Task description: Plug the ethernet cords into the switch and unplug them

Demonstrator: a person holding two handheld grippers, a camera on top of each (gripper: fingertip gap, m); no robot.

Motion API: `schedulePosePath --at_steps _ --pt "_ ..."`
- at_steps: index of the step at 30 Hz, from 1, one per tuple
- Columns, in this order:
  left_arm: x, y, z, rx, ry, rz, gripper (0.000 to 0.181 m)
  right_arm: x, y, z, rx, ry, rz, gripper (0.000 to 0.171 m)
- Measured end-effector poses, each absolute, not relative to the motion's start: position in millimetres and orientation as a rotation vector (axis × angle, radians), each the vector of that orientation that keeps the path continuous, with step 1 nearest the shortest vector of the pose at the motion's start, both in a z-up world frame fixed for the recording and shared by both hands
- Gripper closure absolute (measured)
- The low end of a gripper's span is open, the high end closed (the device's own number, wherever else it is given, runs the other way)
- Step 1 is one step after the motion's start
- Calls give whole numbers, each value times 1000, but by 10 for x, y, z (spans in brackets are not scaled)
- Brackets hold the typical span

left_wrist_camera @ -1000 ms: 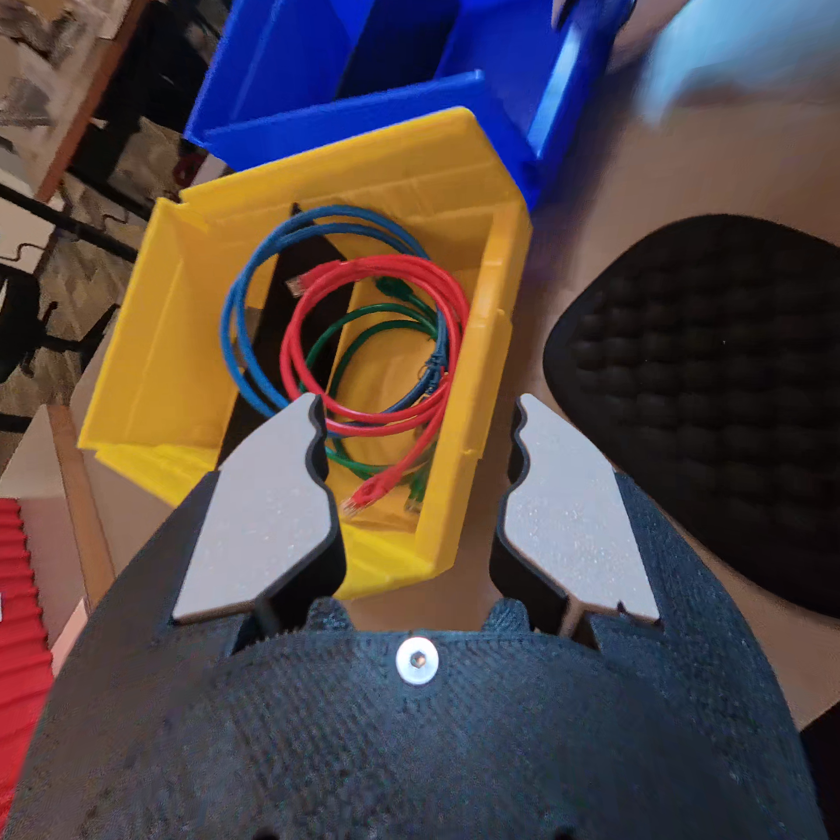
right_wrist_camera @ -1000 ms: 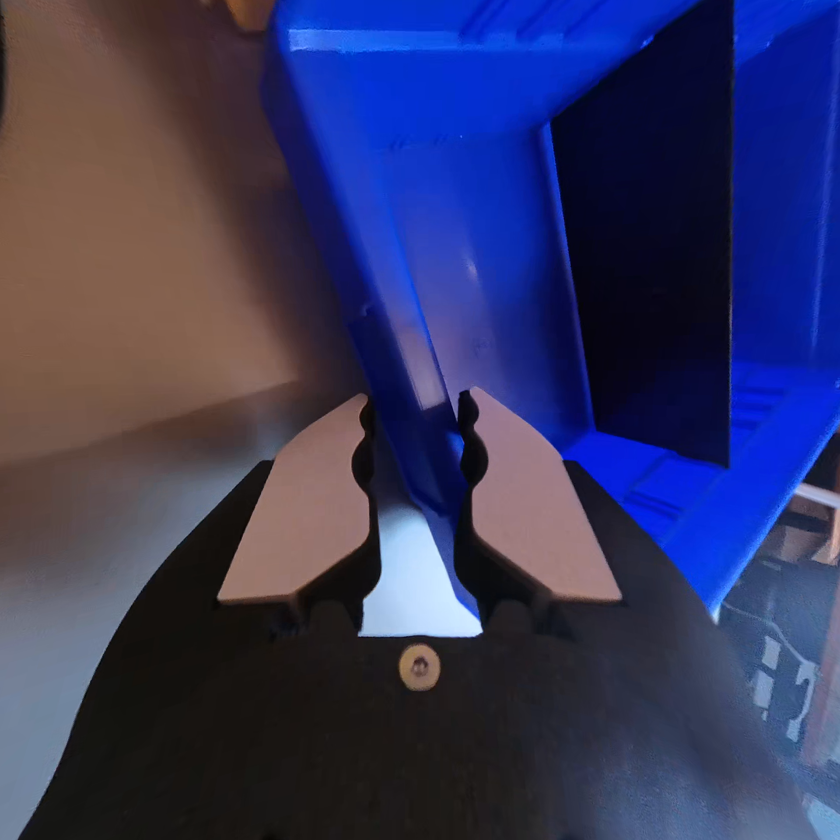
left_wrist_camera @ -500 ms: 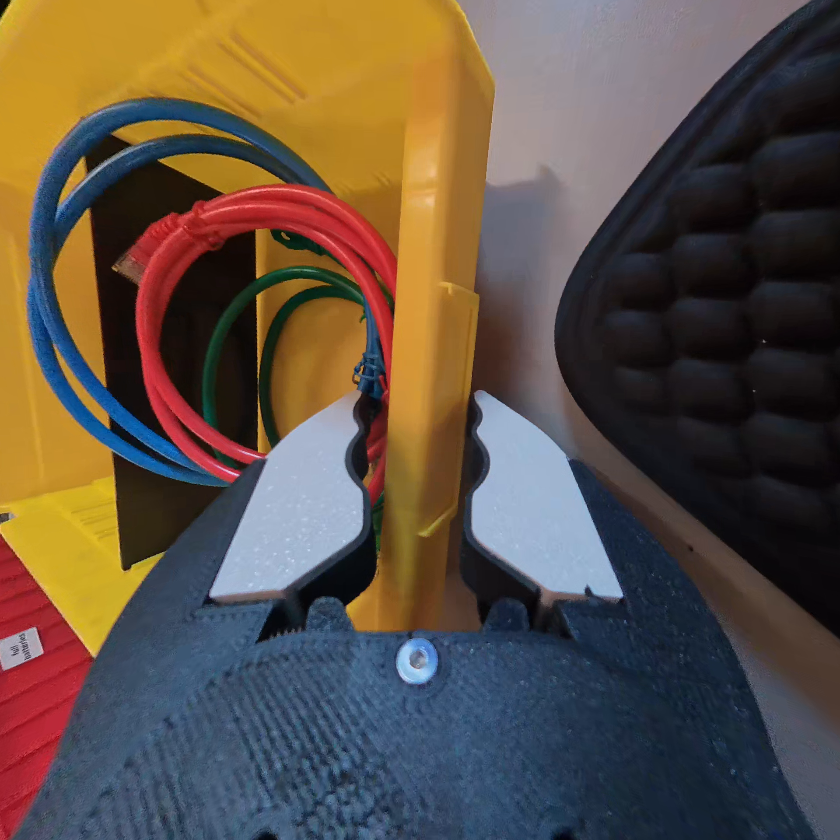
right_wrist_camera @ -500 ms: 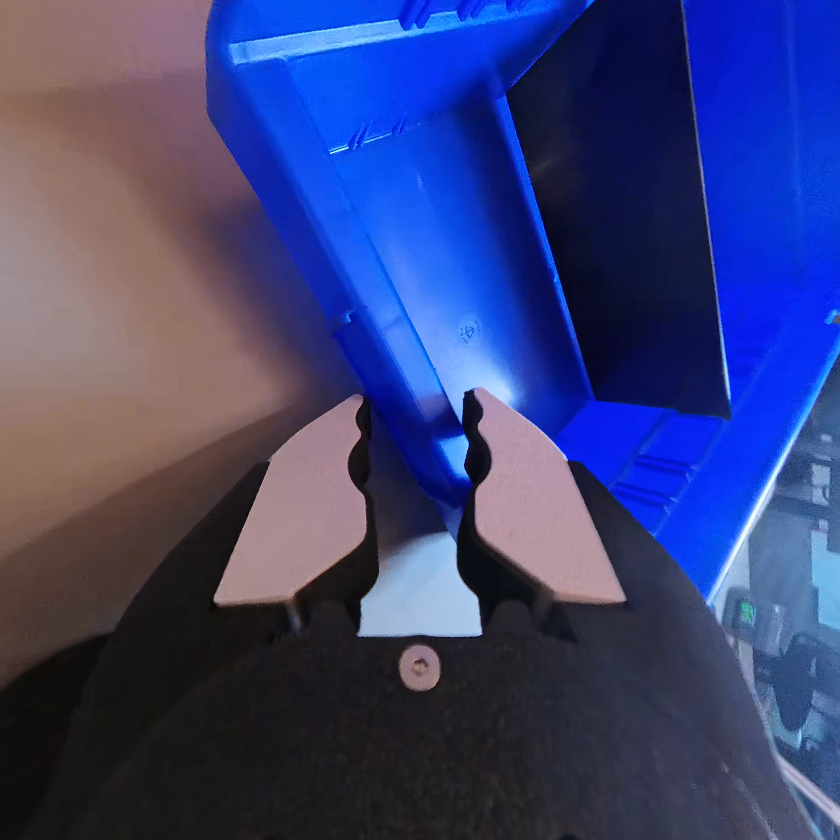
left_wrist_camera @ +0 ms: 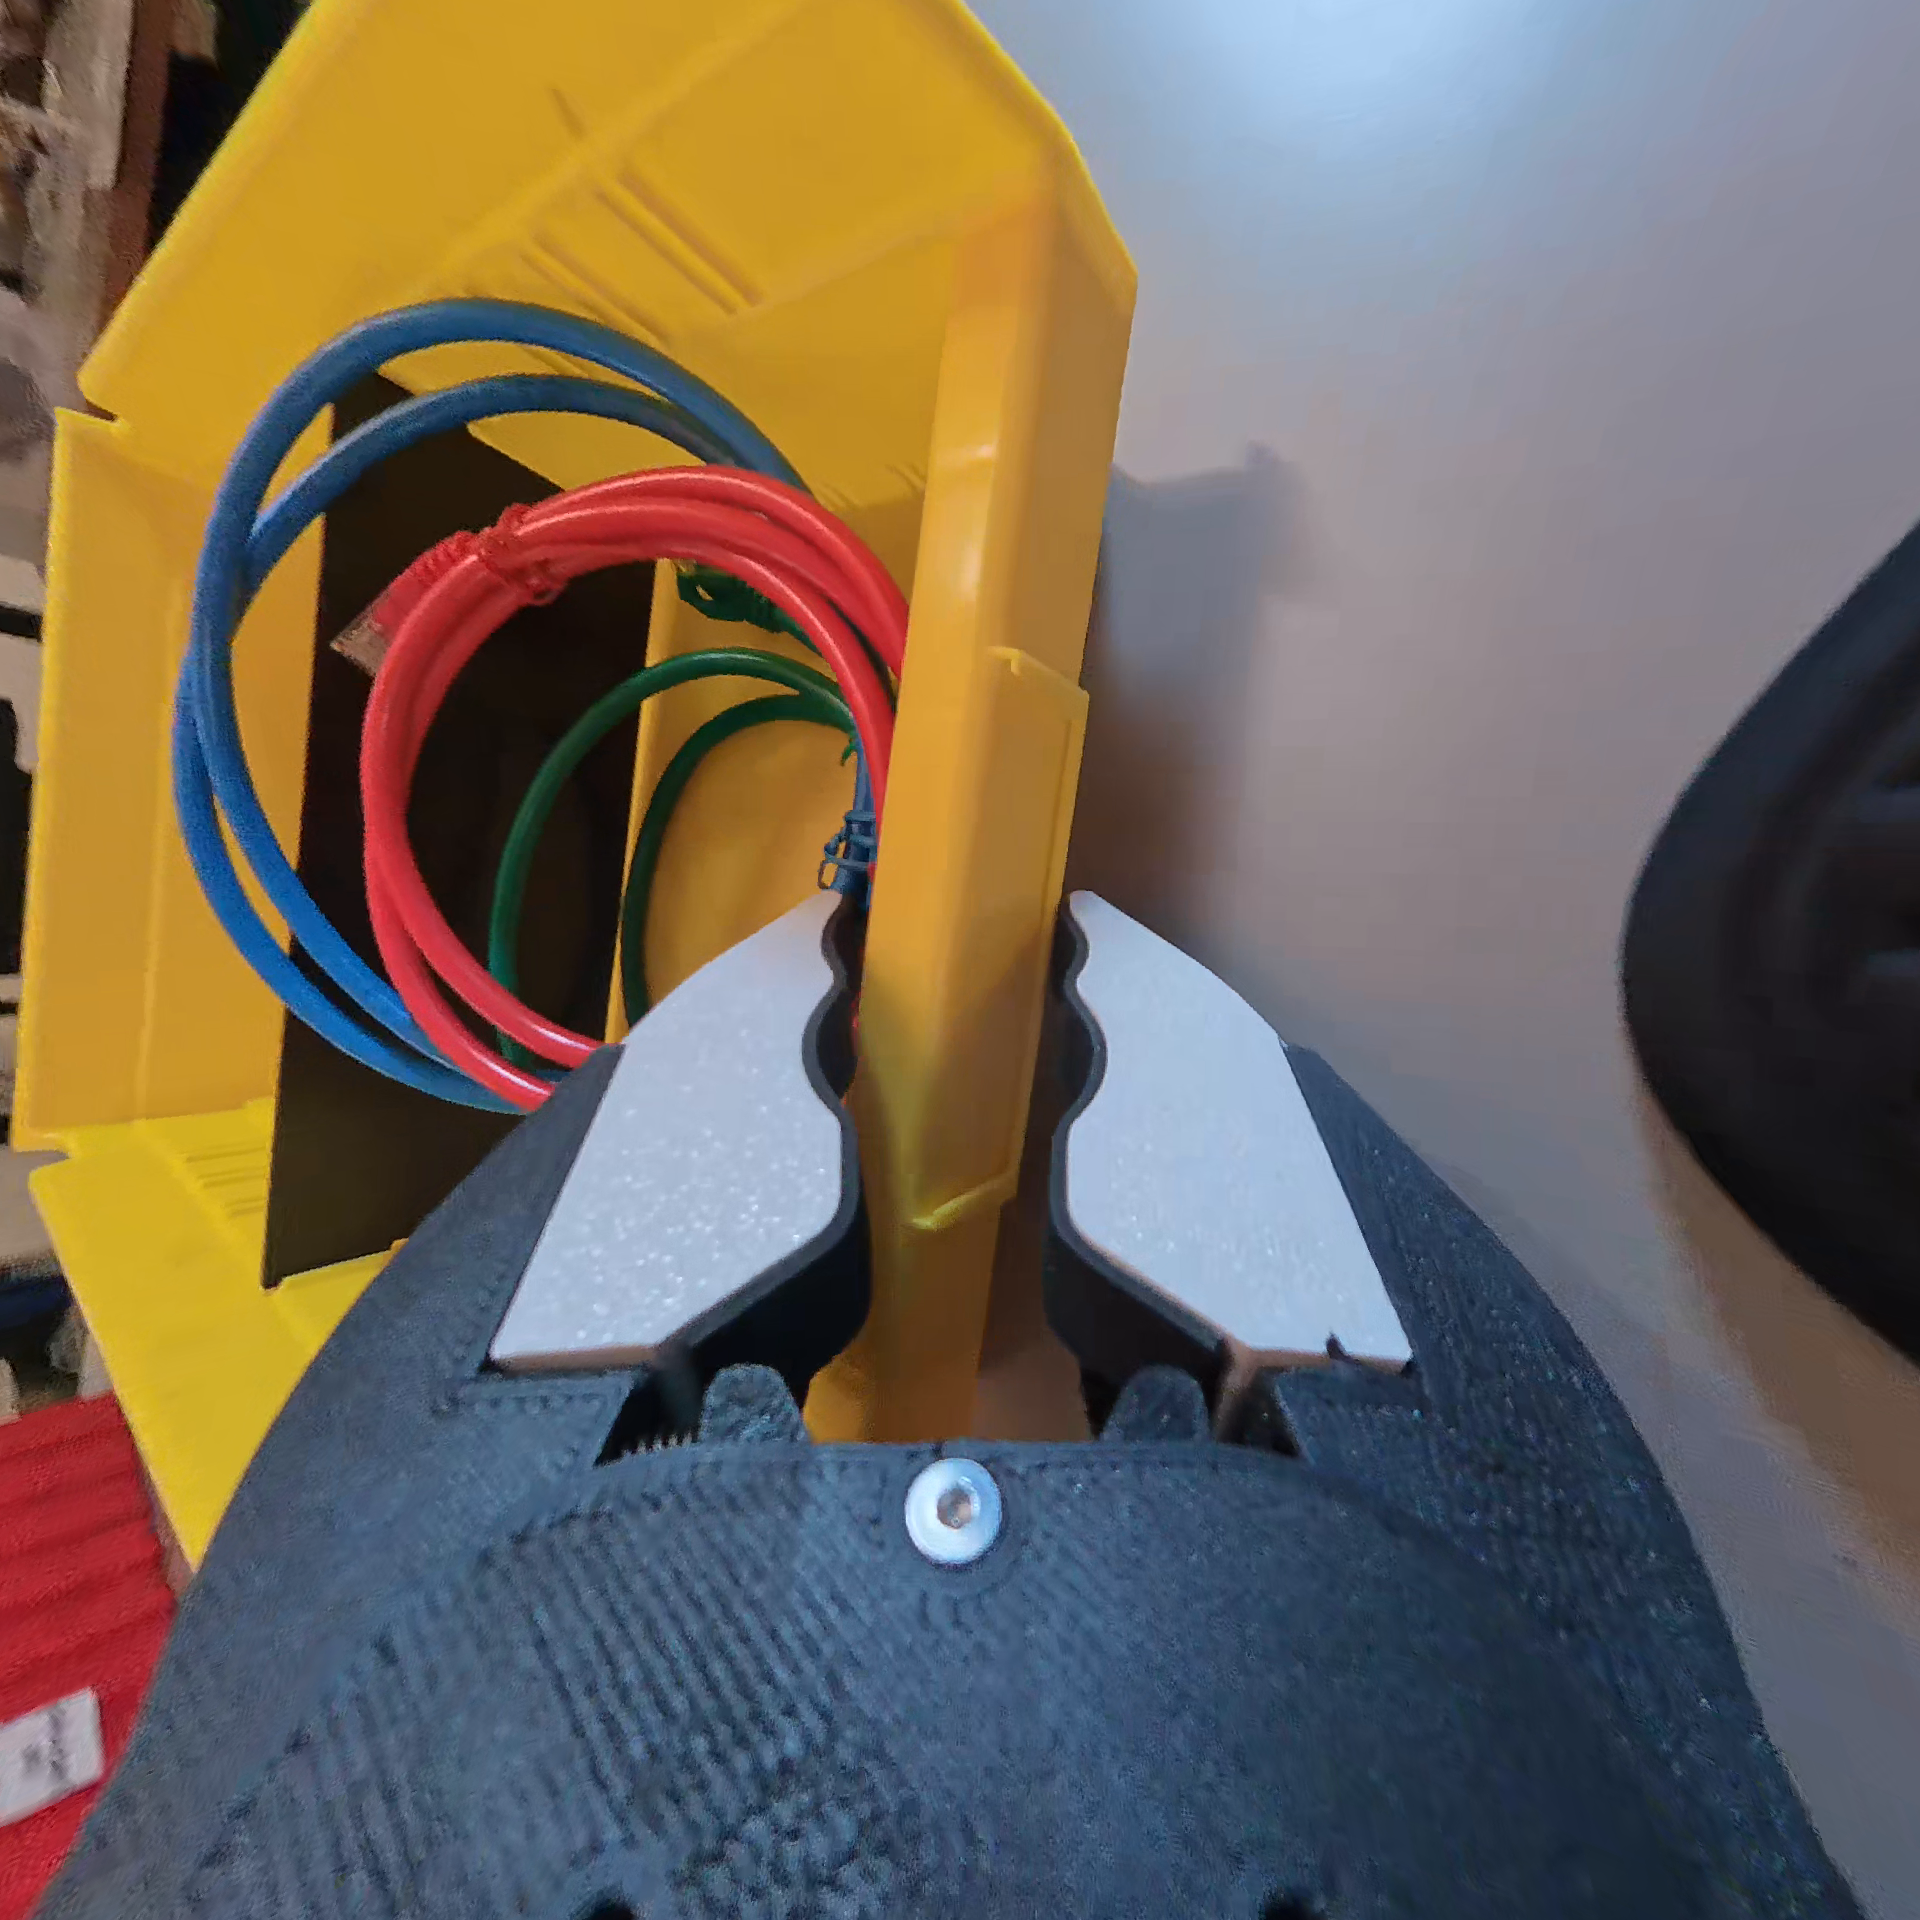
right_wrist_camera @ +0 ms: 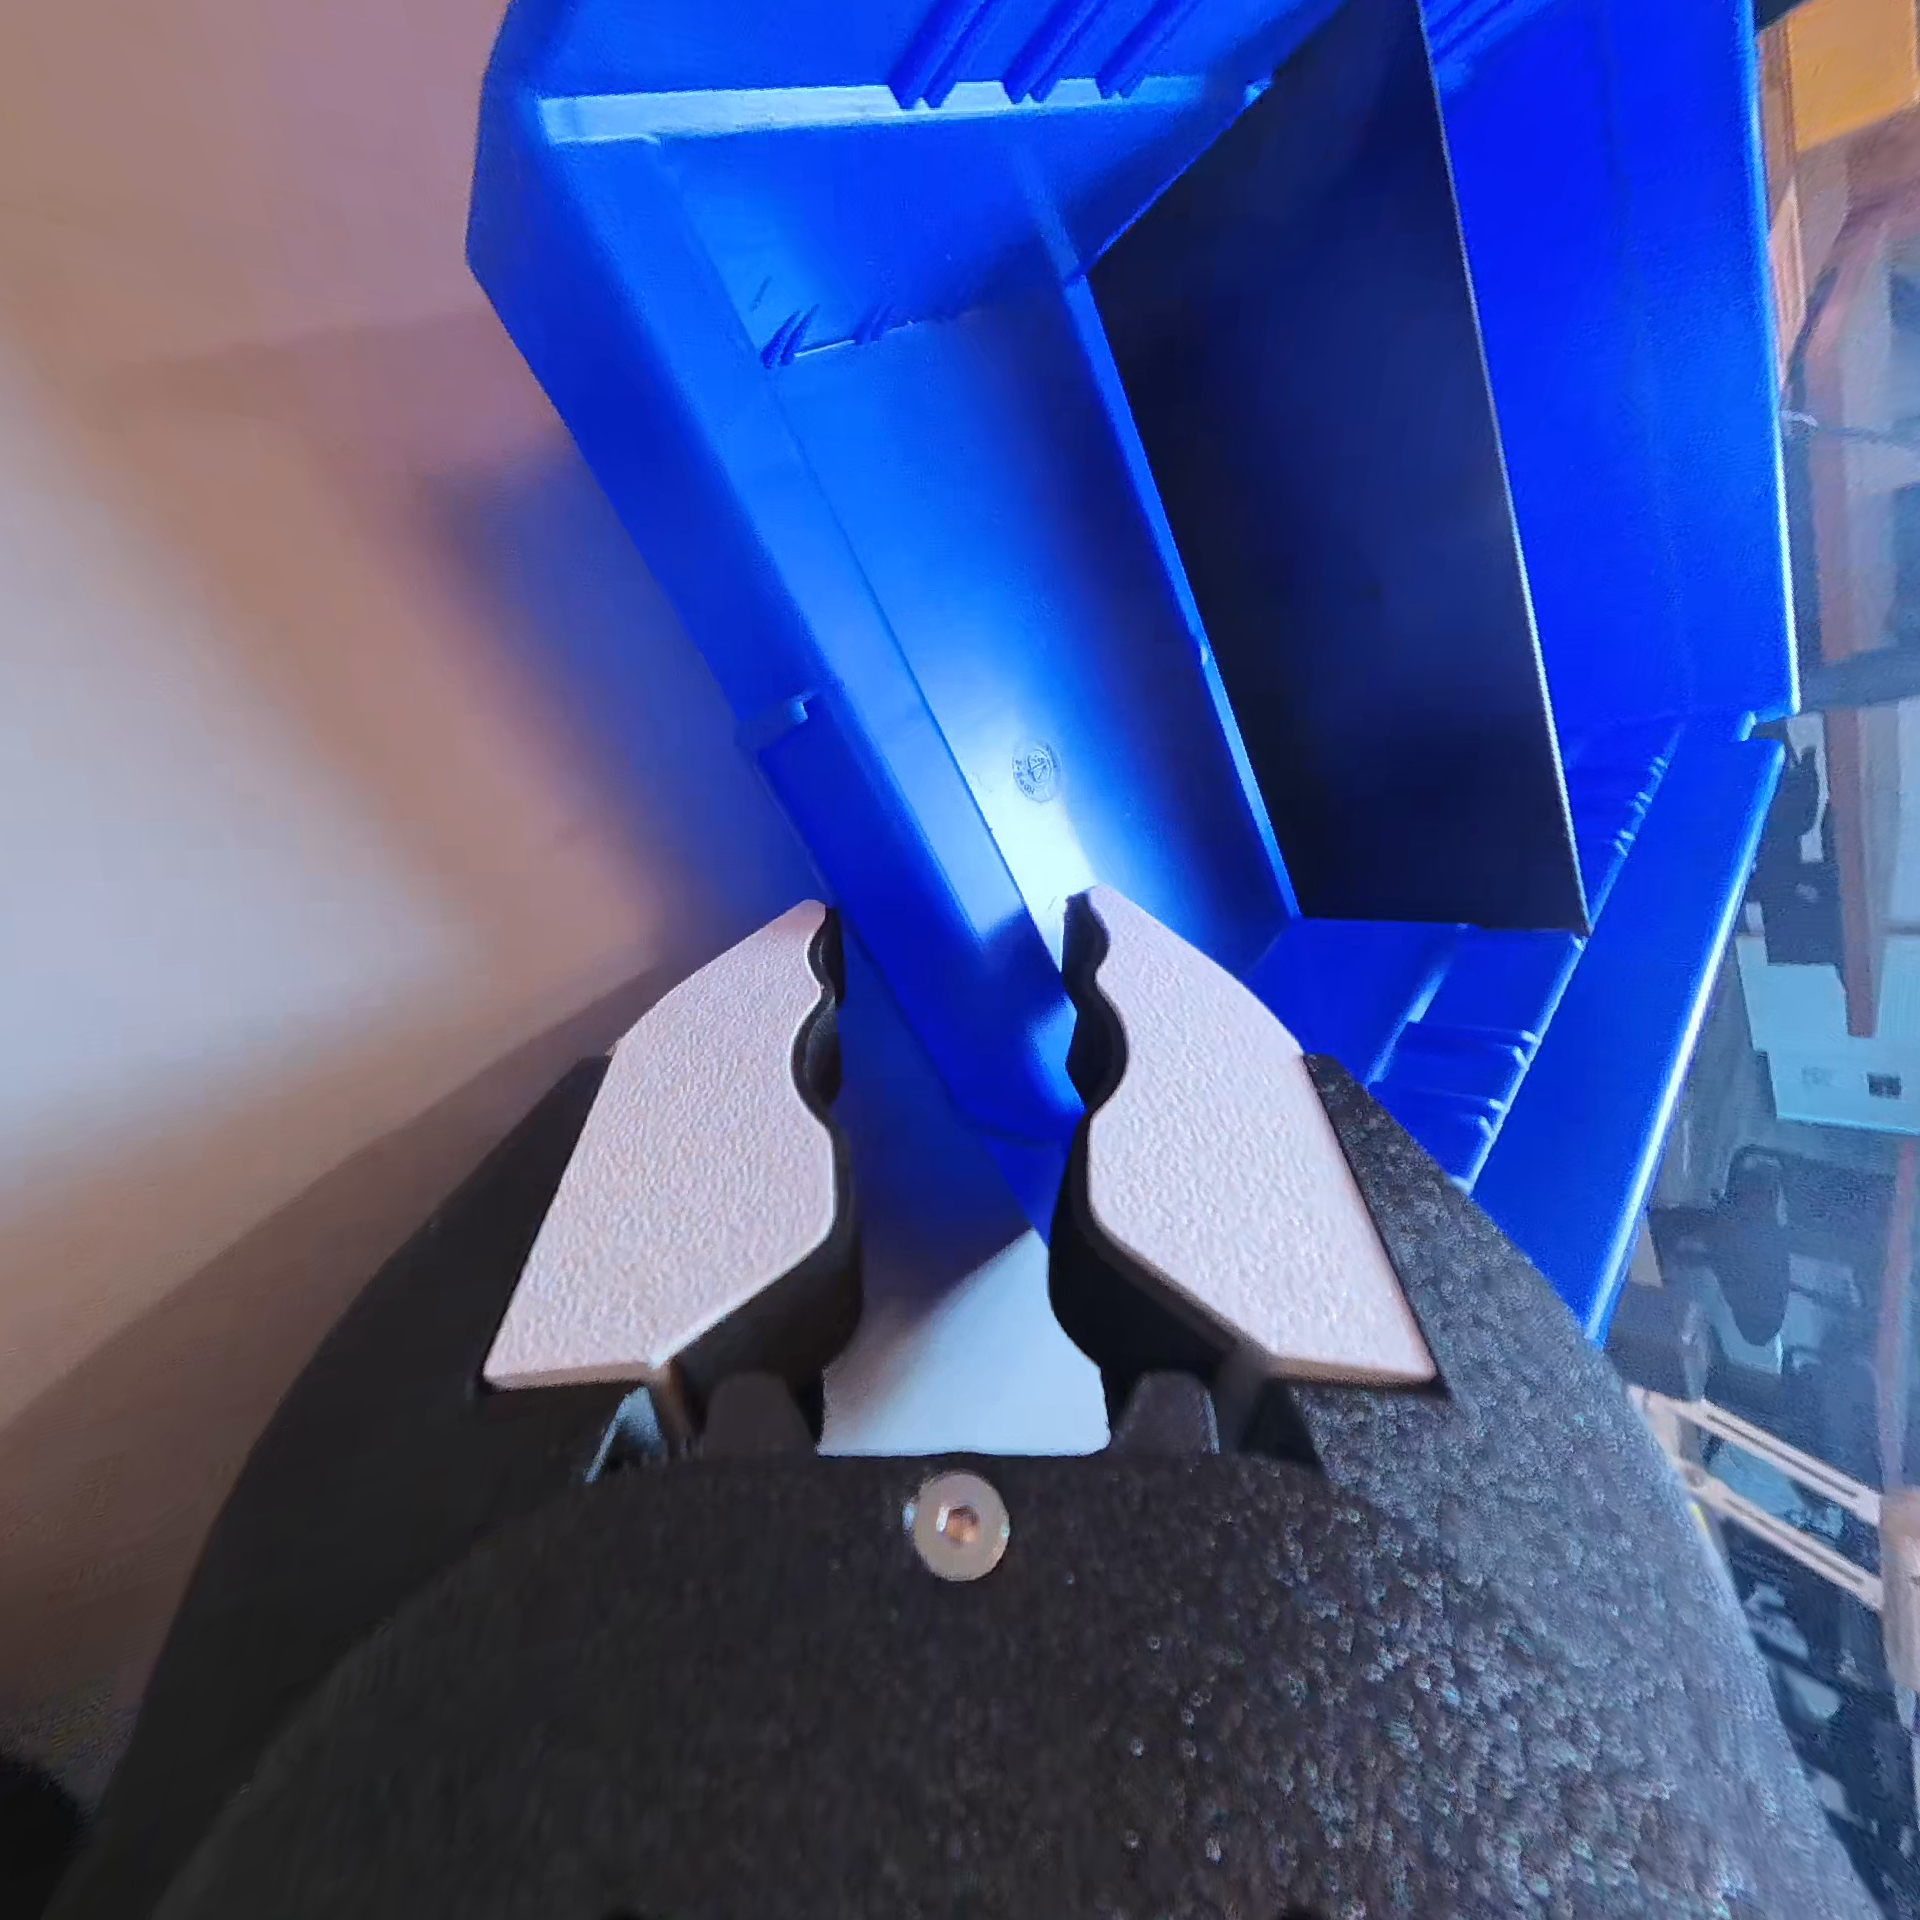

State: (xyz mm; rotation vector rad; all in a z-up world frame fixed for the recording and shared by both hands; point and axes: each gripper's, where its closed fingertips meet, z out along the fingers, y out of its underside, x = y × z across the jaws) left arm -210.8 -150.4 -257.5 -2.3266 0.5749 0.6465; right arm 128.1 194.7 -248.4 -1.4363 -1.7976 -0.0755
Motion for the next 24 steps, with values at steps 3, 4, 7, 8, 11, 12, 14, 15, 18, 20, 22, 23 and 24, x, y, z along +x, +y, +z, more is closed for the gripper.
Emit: schedulePosePath --at_steps 3,4,7,8,11,12,14,15,18,20,22,23,24 --pt "-2186 -1374 -2564 -2263 681 668 147 1294 2071 -2484 -1493 -1752 -76 127" --pt "-2204 -1333 -2562 -2253 696 655 146 1298 2101 -2482 -1515 -1732 -78 127" --pt "-2263 -1236 -2564 -2251 693 603 144 1299 2135 -2471 -1545 -1688 -78 124" --pt "-2278 -1215 -2565 -2259 658 574 142 1291 2111 -2444 -1542 -1676 -61 124" --pt "-2274 -1207 -2506 -2231 532 493 134 1222 1918 -2234 -1532 -1612 116 125" --pt "-2256 -1220 -2428 -2196 483 464 131 1185 1826 -2139 -1532 -1586 208 124" --pt "-2168 -1261 -2195 -2099 361 332 129 1104 1651 -1941 -1520 -1538 376 123" --pt "-2126 -1284 -2059 -2049 292 252 126 1062 1580 -1854 -1505 -1521 438 123" --pt "-2100 -1348 -1640 -1895 167 165 119 926 1448 -1699 -1465 -1491 543 123" --pt "-2112 -1376 -1373 -1818 154 185 117 835 1410 -1680 -1441 -1483 565 123" --pt "-2181 -1374 -1109 -1769 166 236 122 766 1375 -1716 -1426 -1488 573 123" --pt "-2249 -1359 -993 -1759 175 271 130 739 1357 -1732 -1417 -1485 581 123" --pt "-2341 -1329 -888 -1752 181 306 139 721 1336 -1749 -1408 -1486 590 123"
